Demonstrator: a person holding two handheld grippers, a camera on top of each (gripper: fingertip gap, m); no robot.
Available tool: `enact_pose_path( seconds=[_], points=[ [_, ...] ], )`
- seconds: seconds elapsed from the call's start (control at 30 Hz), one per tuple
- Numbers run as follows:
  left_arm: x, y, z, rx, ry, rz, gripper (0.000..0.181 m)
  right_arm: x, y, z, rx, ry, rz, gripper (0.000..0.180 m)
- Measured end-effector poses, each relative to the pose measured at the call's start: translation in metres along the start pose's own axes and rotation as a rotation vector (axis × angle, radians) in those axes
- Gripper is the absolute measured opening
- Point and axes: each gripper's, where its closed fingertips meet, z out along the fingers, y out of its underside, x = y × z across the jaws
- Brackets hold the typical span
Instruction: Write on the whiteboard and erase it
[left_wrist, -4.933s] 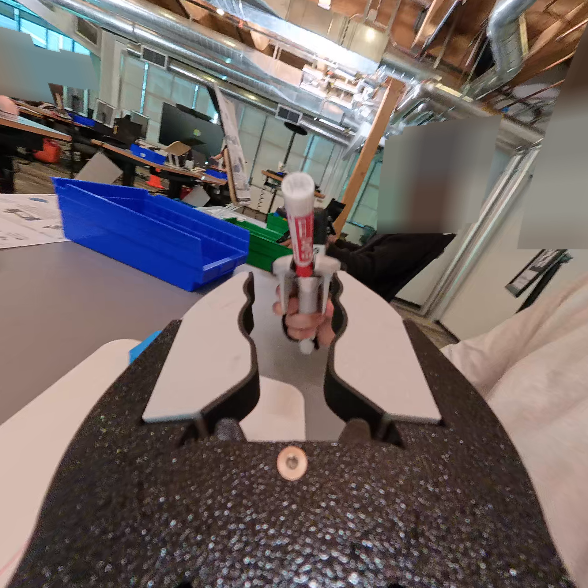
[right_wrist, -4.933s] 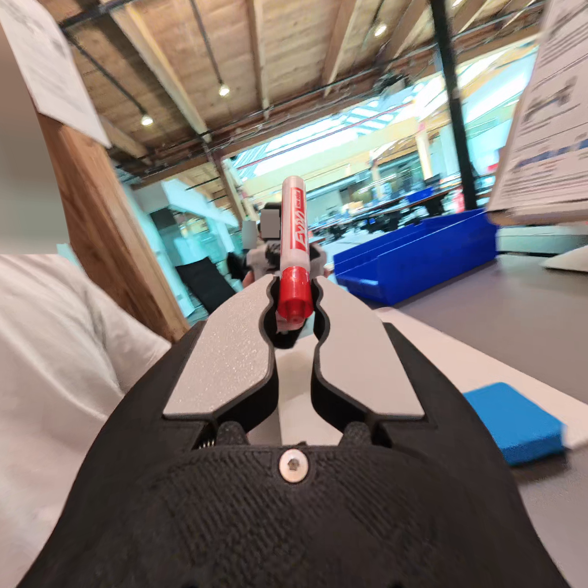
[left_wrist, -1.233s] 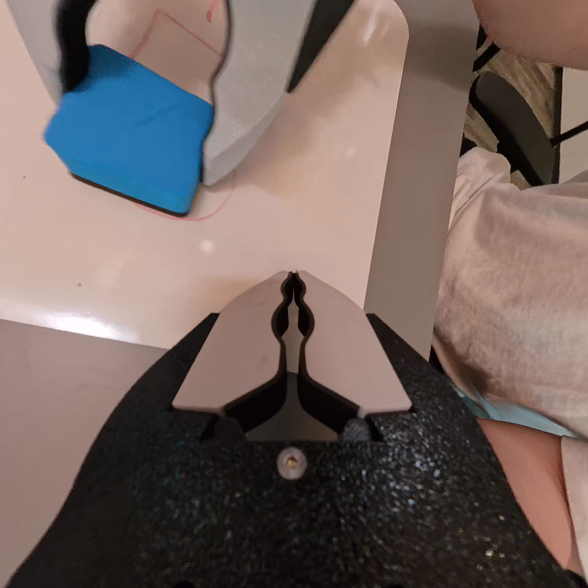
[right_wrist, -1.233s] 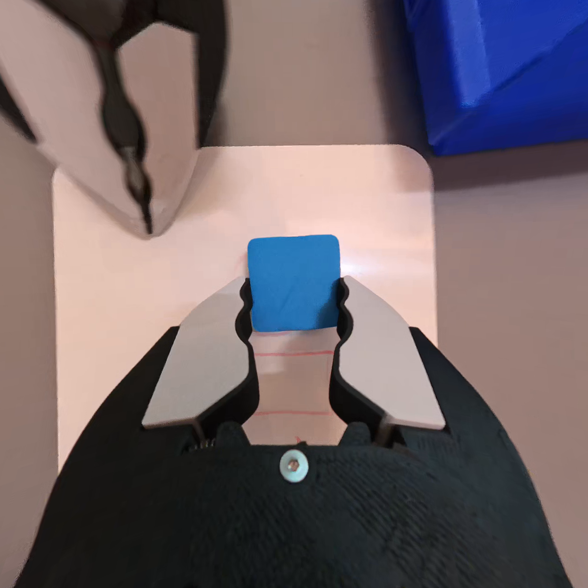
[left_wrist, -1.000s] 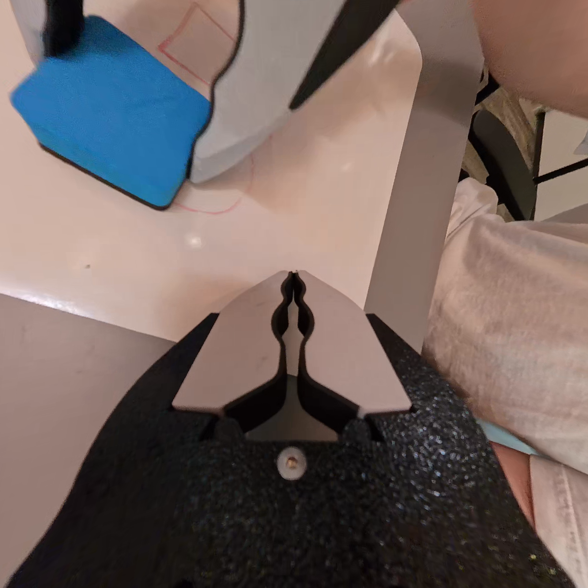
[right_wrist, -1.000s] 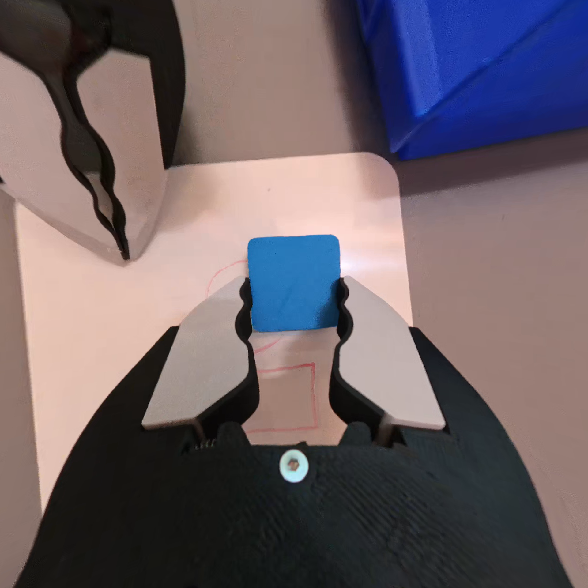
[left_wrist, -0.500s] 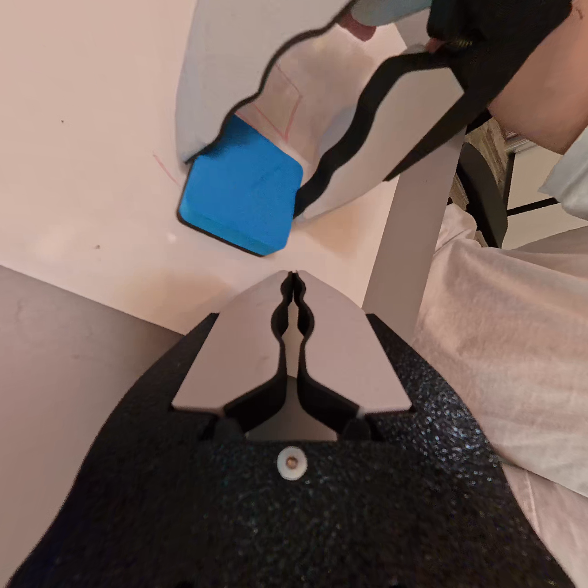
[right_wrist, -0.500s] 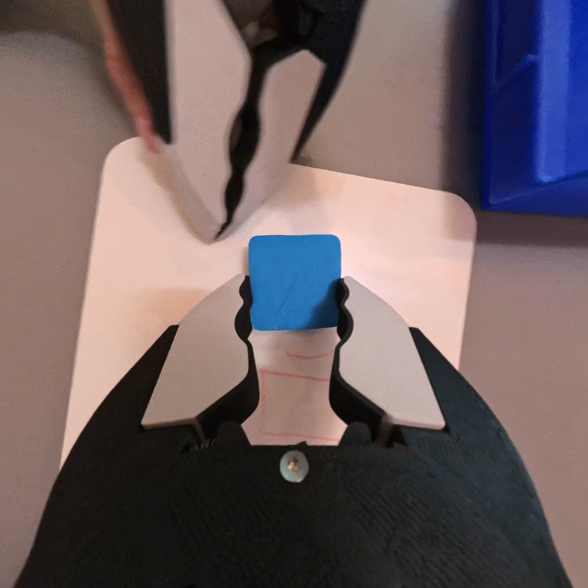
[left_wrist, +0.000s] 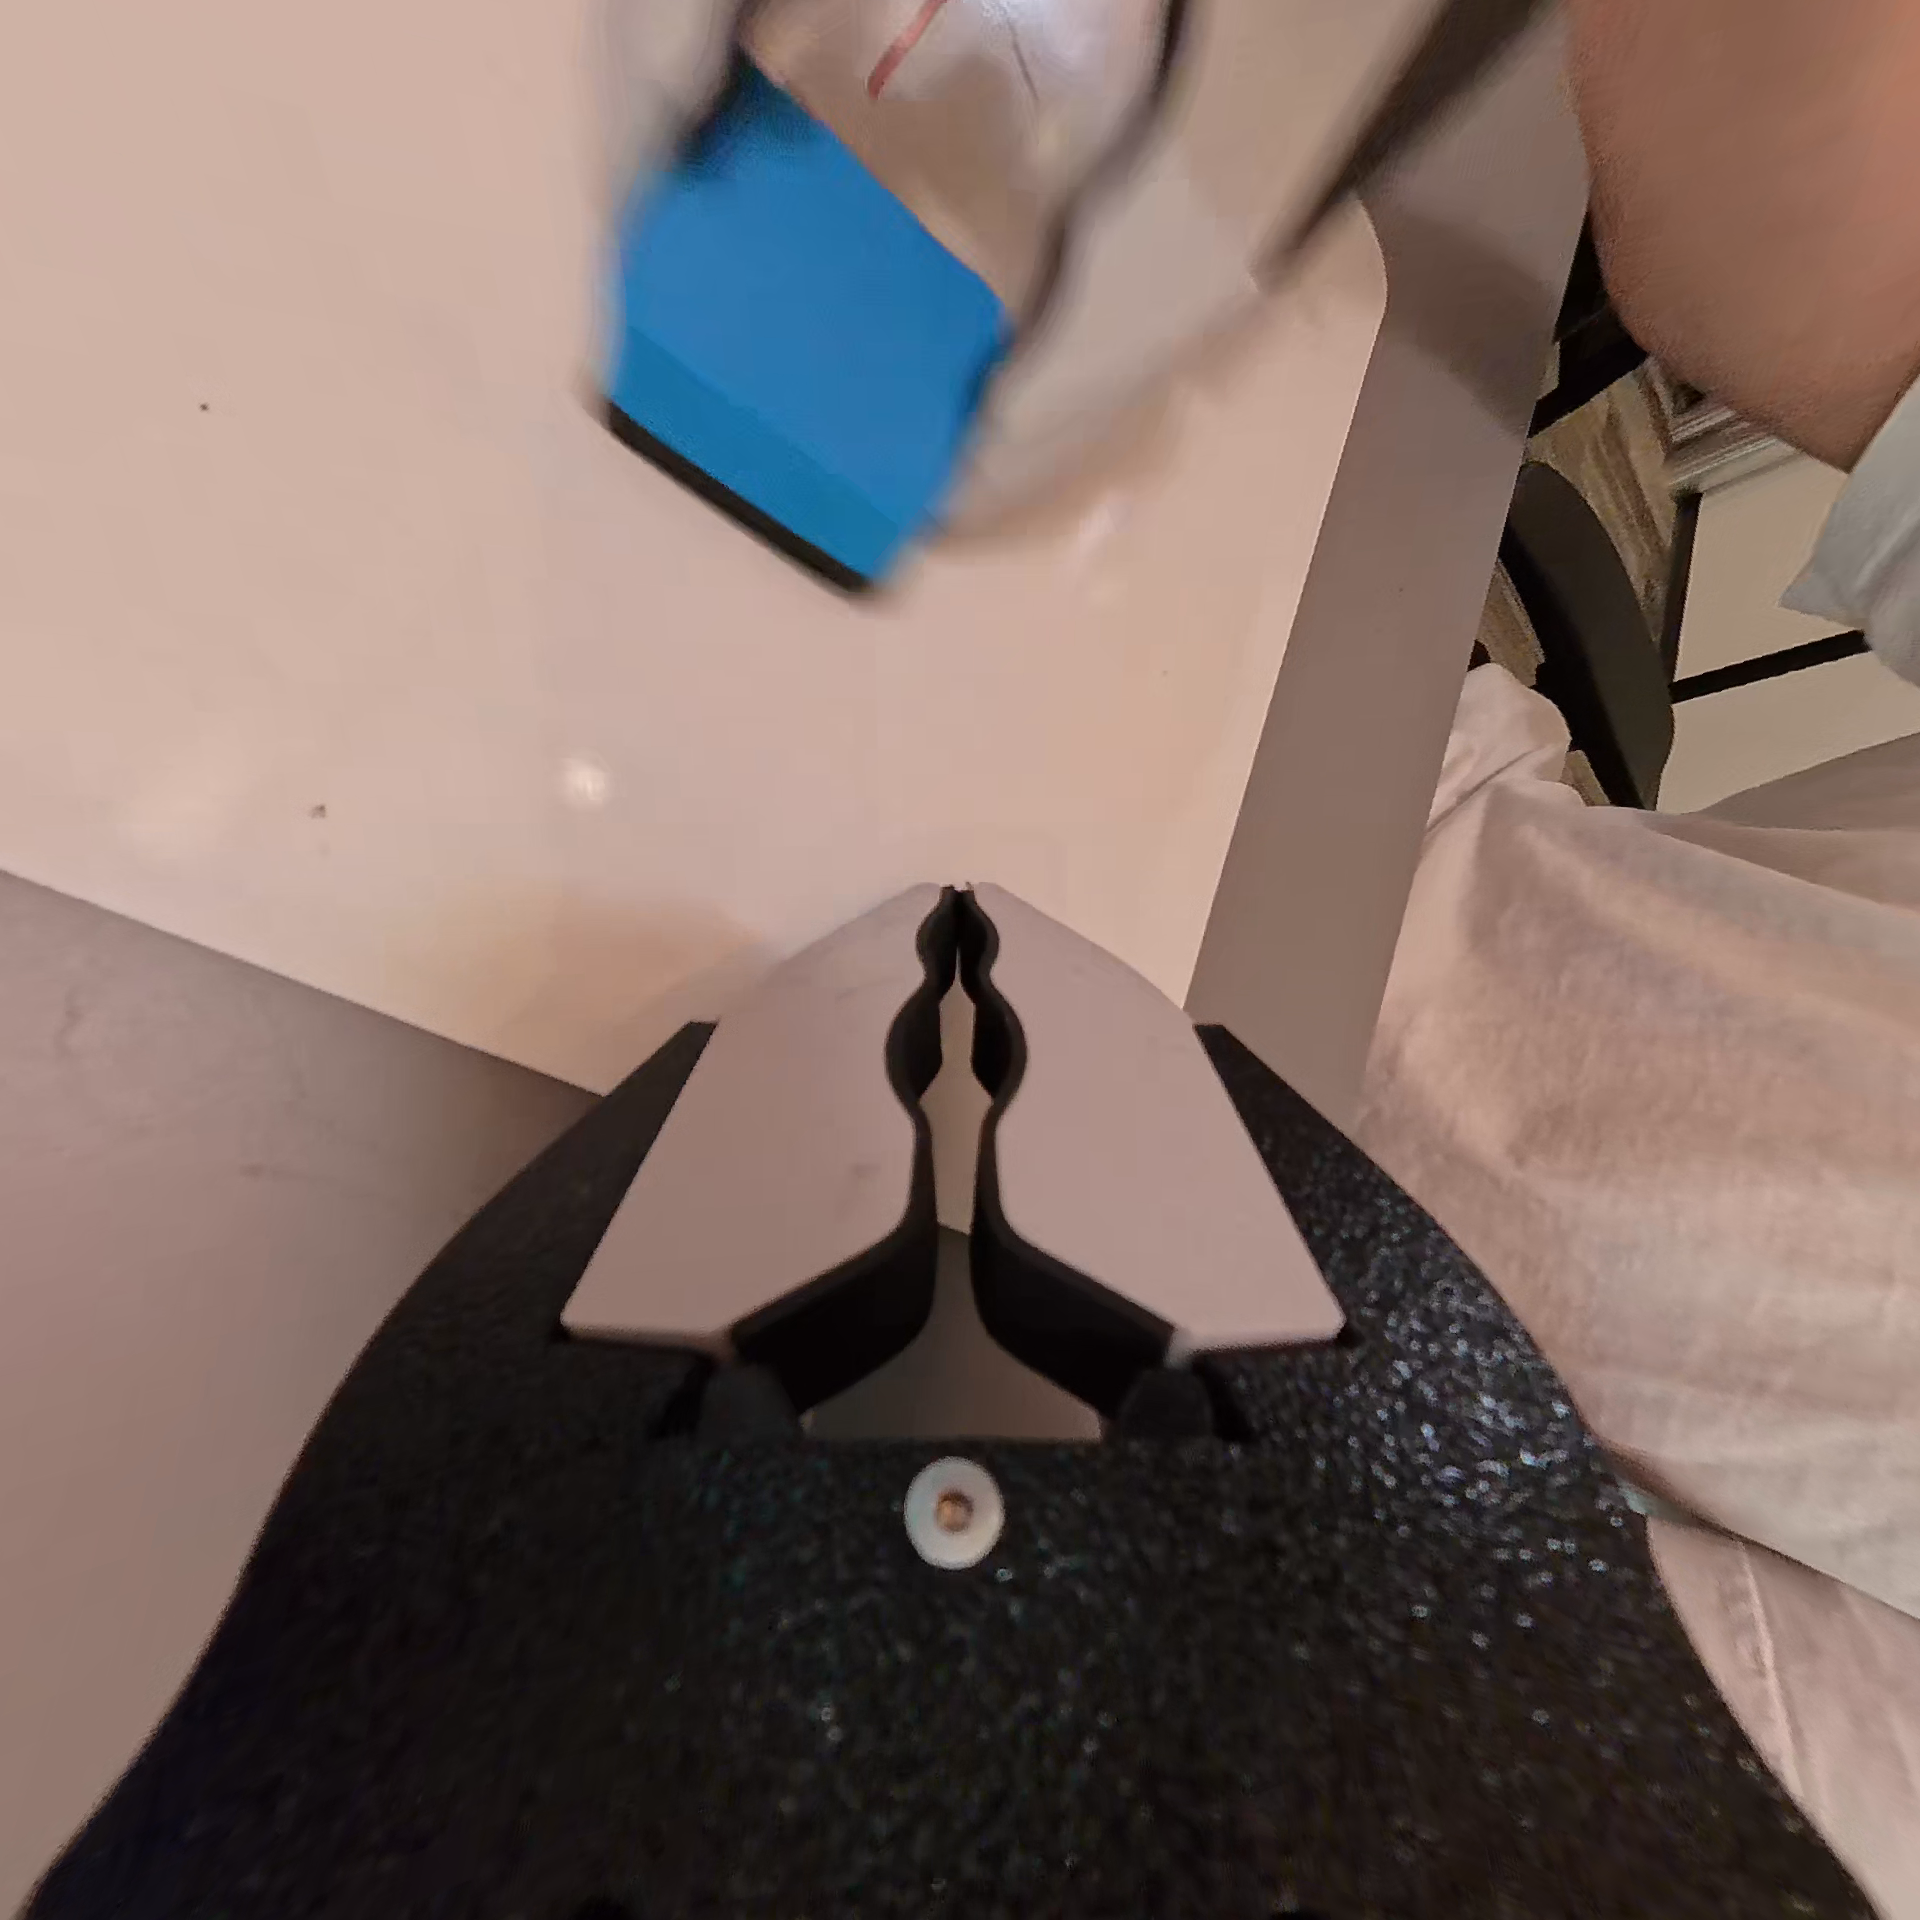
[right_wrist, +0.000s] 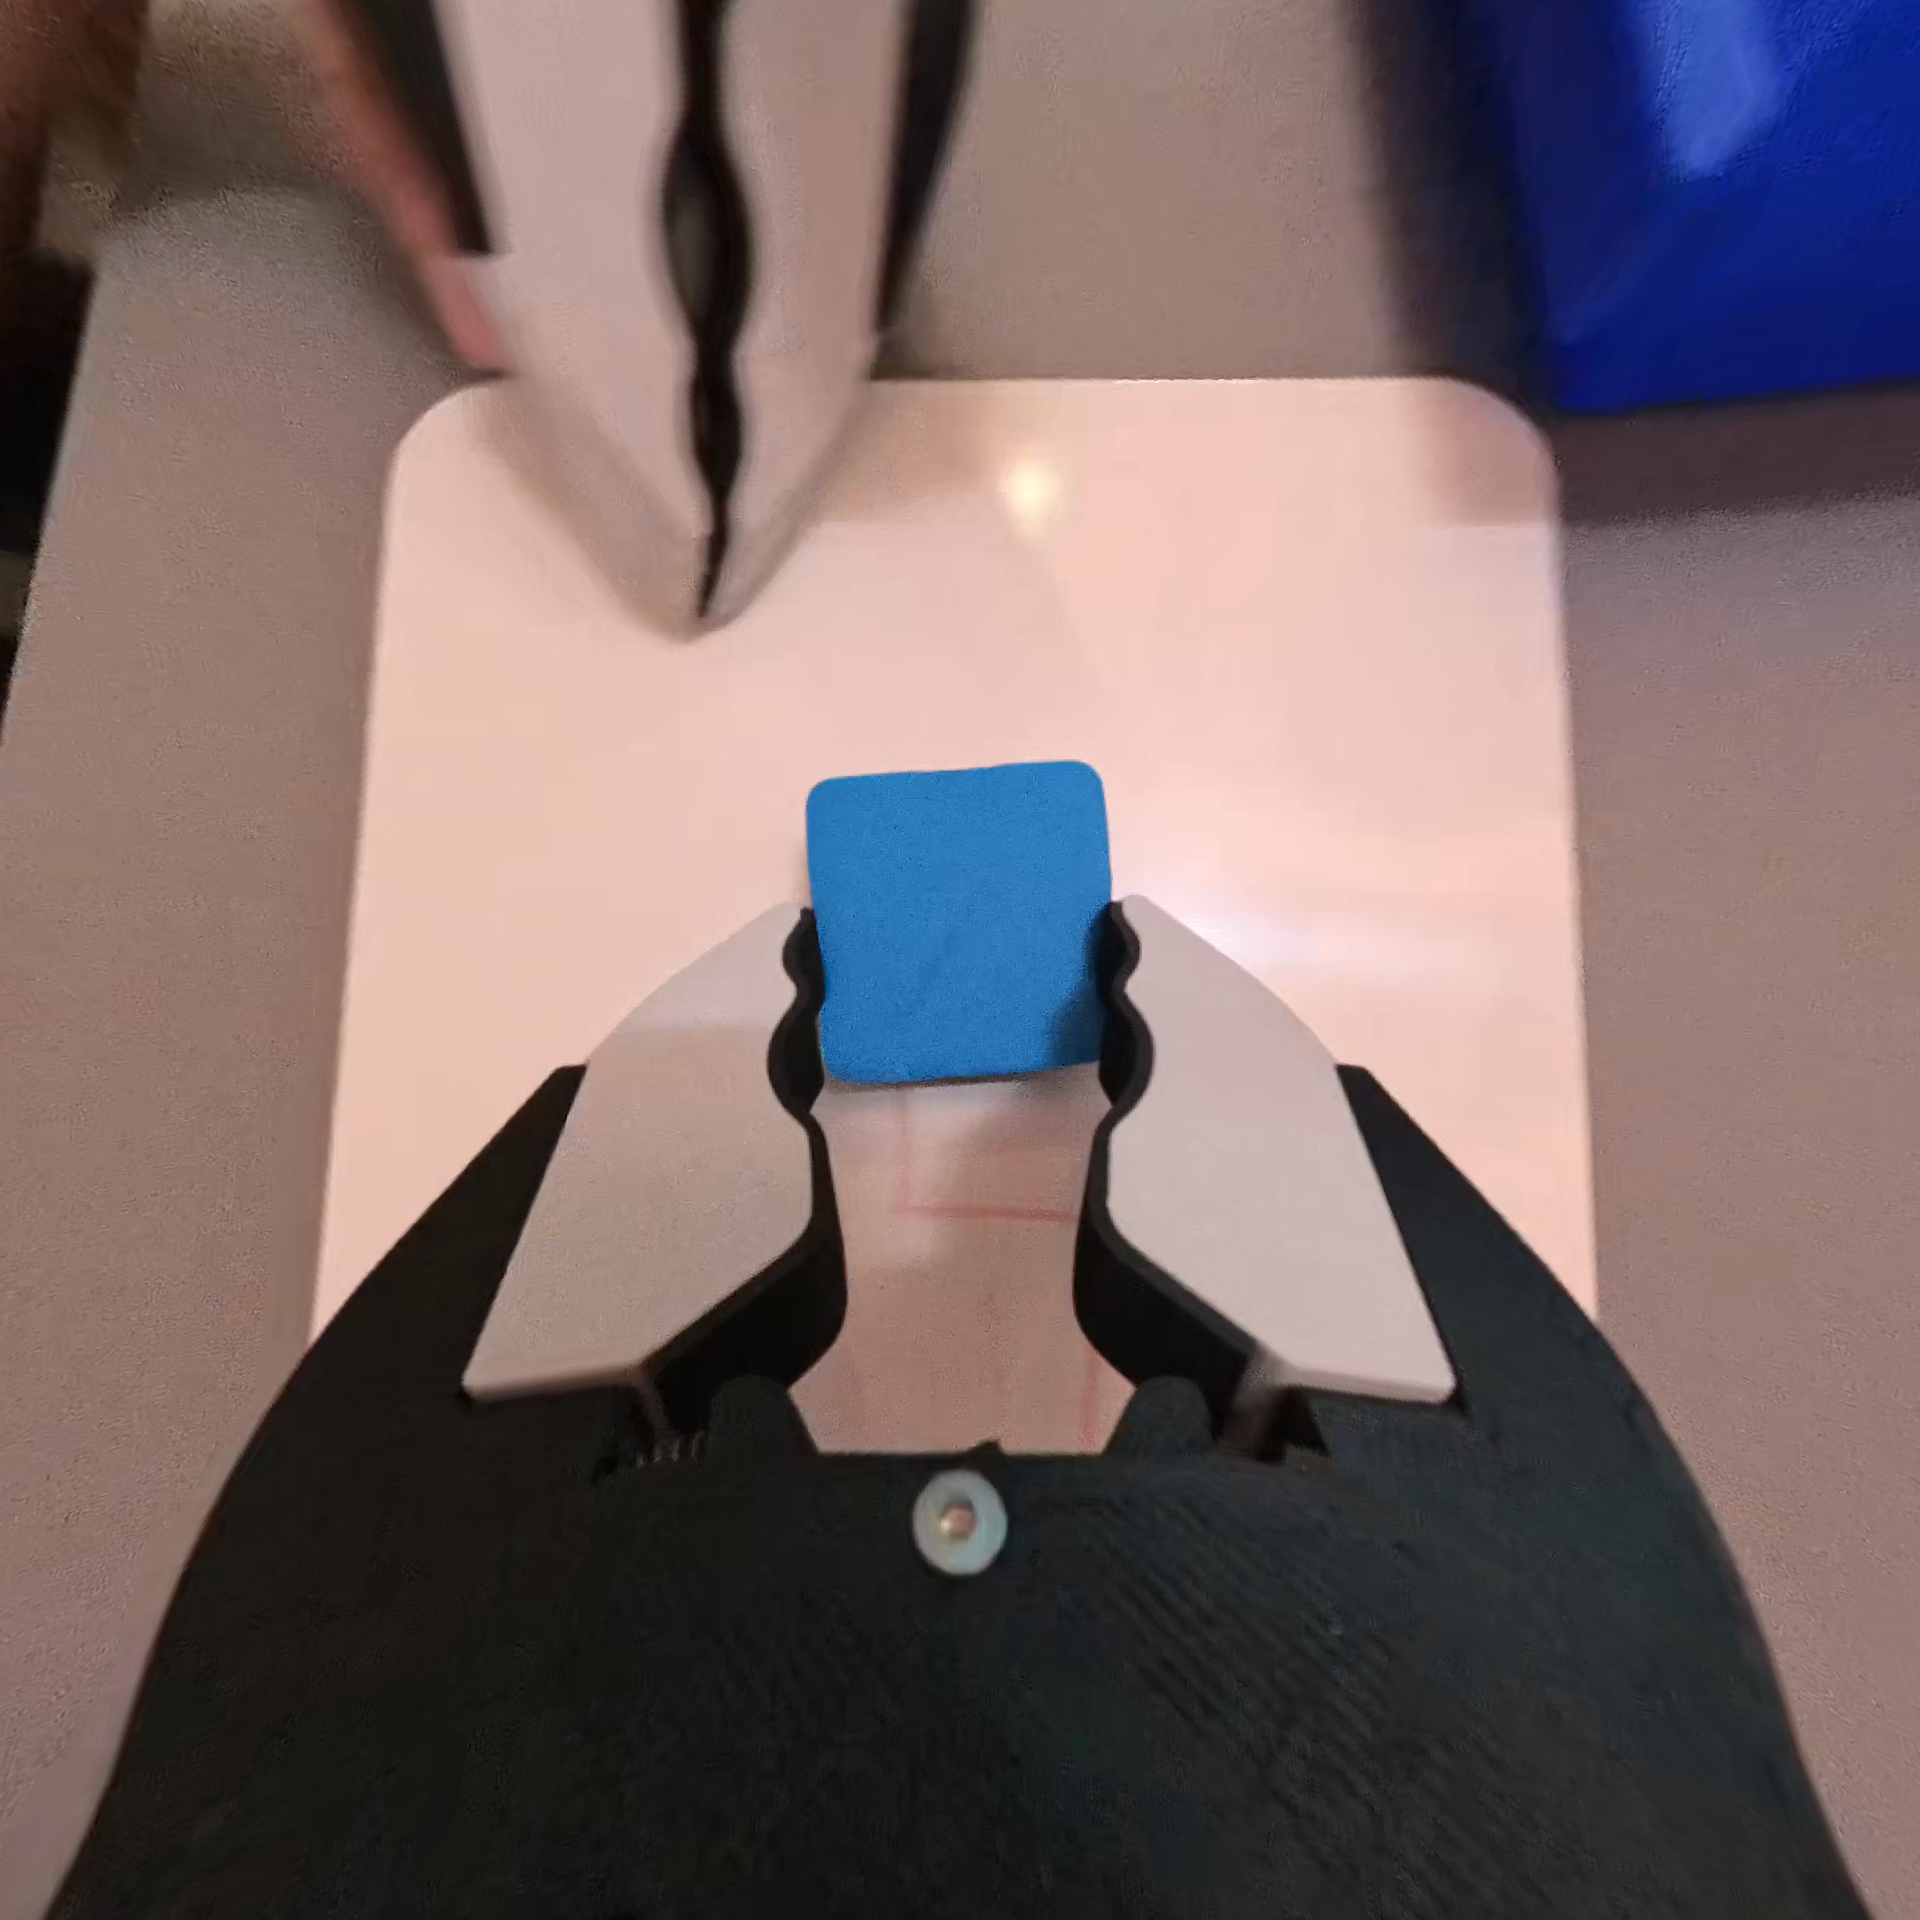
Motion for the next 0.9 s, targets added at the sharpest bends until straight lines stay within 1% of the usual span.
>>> enact_pose_path(
  seconds=[0.03, 0.07, 0.1, 0.17, 0.2, 0.23, 0.33, 0.37, 0.4, 0.47, 0.5, 0.53, 0.57, 0.63, 0.67, 0.7, 0.73, 0.77, 0.8, 0.83, 0.87, 0.9],
  points=[
    [0.000, 0.000, 0.000, -0.001, 0.001, 0.000, 0.000, -0.016, 0.002, 0.000, -0.051, -0.003, -0.106, 0.053],
    [0.000, 0.000, 0.000, -0.002, 0.003, 0.000, 0.000, -0.019, 0.005, -0.002, -0.086, 0.022, -0.166, 0.053],
    [0.000, 0.000, 0.000, -0.003, 0.004, -0.001, 0.000, -0.013, 0.008, -0.004, -0.086, 0.034, -0.124, 0.053],
    [0.000, -0.001, 0.001, -0.002, 0.002, 0.001, 0.000, 0.032, 0.022, -0.017, -0.041, 0.157, 0.057, 0.052],
    [0.000, -0.001, 0.001, -0.002, 0.000, 0.005, 0.000, 0.039, 0.024, -0.021, 0.022, 0.135, 0.141, 0.052],
    [0.000, -0.001, 0.001, -0.002, -0.003, 0.008, 0.000, 0.036, 0.022, -0.020, 0.051, 0.108, 0.170, 0.052],
    [0.000, -0.001, 0.001, 0.000, -0.007, 0.013, 0.000, -0.021, 0.014, -0.011, -0.022, -0.052, -0.059, 0.053],
    [0.000, -0.001, 0.001, -0.001, -0.004, 0.012, 0.000, -0.022, 0.016, -0.011, -0.044, -0.031, -0.108, 0.053],
    [0.000, -0.001, 0.001, -0.002, -0.002, 0.010, 0.000, -0.012, 0.018, -0.012, -0.044, -0.005, -0.083, 0.053],
    [0.000, -0.002, 0.002, -0.004, -0.001, 0.013, 0.000, 0.035, 0.035, -0.028, -0.042, 0.137, 0.047, 0.053],
    [0.000, -0.002, 0.002, -0.002, -0.004, 0.015, 0.000, 0.048, 0.040, -0.034, -0.007, 0.148, 0.129, 0.052],
    [0.000, -0.002, 0.002, -0.001, -0.008, 0.019, 0.000, 0.047, 0.039, -0.036, 0.030, 0.121, 0.185, 0.052],
    [0.000, -0.002, 0.002, 0.001, -0.011, 0.021, 0.000, 0.039, 0.039, -0.035, 0.017, 0.106, 0.149, 0.052],
    [0.000, -0.002, 0.002, 0.002, -0.010, 0.019, 0.000, 0.003, 0.036, -0.030, -0.054, 0.050, -0.033, 0.052],
    [0.000, -0.002, 0.002, 0.000, -0.005, 0.018, 0.000, -0.007, 0.036, -0.030, -0.072, 0.045, -0.070, 0.053],
    [0.000, -0.002, 0.002, -0.003, -0.001, 0.017, 0.000, -0.006, 0.037, -0.031, -0.055, 0.049, -0.055, 0.053],
    [0.000, -0.002, 0.002, -0.004, 0.001, 0.016, 0.000, 0.004, 0.040, -0.035, -0.011, 0.078, 0.011, 0.053],
    [0.000, -0.003, 0.003, -0.004, 0.001, 0.018, 0.000, 0.026, 0.048, -0.042, 0.013, 0.159, 0.087, 0.053],
    [0.000, -0.003, 0.003, -0.004, 0.000, 0.019, 0.000, 0.041, 0.056, -0.050, 0.039, 0.196, 0.146, 0.052],
    [0.000, -0.004, 0.004, -0.004, -0.003, 0.020, 0.000, 0.044, 0.057, -0.053, 0.070, 0.184, 0.193, 0.052],
    [0.000, -0.004, 0.004, -0.003, -0.006, 0.023, 0.000, 0.040, 0.056, -0.051, 0.069, 0.181, 0.186, 0.052],
    [0.000, -0.004, 0.004, -0.002, -0.007, 0.025, 0.000, 0.023, 0.052, -0.047, 0.047, 0.141, 0.109, 0.052]
  ],
)
